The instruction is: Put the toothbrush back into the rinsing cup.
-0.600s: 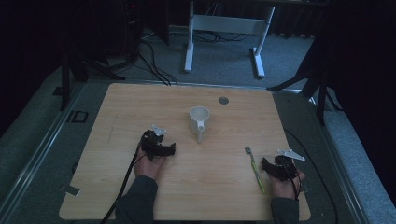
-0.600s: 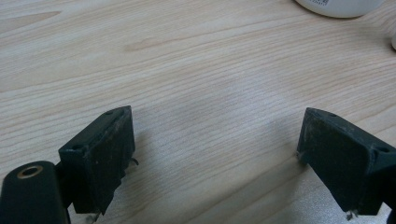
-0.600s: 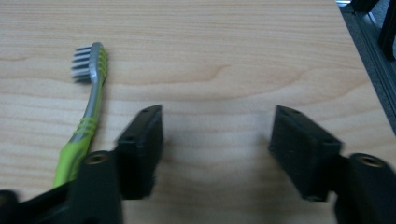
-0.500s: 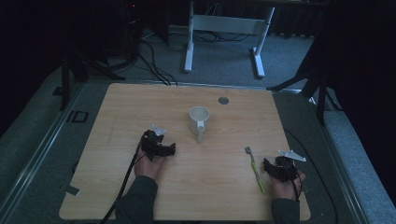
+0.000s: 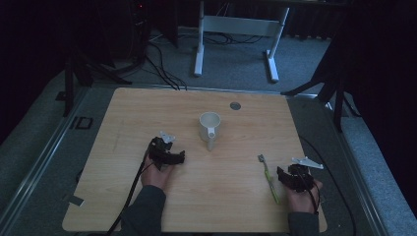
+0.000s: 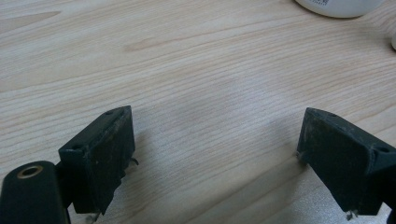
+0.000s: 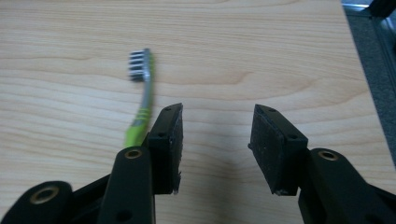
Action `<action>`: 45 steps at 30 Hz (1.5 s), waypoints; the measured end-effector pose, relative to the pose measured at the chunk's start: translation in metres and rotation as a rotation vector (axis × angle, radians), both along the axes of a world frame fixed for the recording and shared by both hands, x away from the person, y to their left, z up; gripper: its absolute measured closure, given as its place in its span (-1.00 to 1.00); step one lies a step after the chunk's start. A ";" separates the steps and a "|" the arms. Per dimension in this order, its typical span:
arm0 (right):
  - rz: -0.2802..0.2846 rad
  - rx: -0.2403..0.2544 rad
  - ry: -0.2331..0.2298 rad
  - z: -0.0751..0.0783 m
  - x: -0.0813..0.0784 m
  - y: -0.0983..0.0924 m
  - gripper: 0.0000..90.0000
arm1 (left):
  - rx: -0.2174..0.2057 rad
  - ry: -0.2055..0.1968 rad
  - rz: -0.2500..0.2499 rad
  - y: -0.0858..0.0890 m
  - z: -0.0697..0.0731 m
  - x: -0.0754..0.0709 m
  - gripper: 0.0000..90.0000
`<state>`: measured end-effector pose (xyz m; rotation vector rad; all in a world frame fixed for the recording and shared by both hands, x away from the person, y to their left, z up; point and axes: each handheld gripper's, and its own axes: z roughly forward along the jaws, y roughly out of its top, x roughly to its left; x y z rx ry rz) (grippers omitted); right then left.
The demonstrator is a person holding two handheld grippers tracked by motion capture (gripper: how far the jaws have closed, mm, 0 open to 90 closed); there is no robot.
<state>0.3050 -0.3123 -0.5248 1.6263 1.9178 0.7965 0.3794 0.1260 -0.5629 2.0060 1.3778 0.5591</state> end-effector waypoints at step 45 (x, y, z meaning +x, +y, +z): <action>0.150 -0.017 0.216 0.037 0.025 0.030 0.52 | -0.002 -0.001 0.002 0.000 0.000 0.000 -0.75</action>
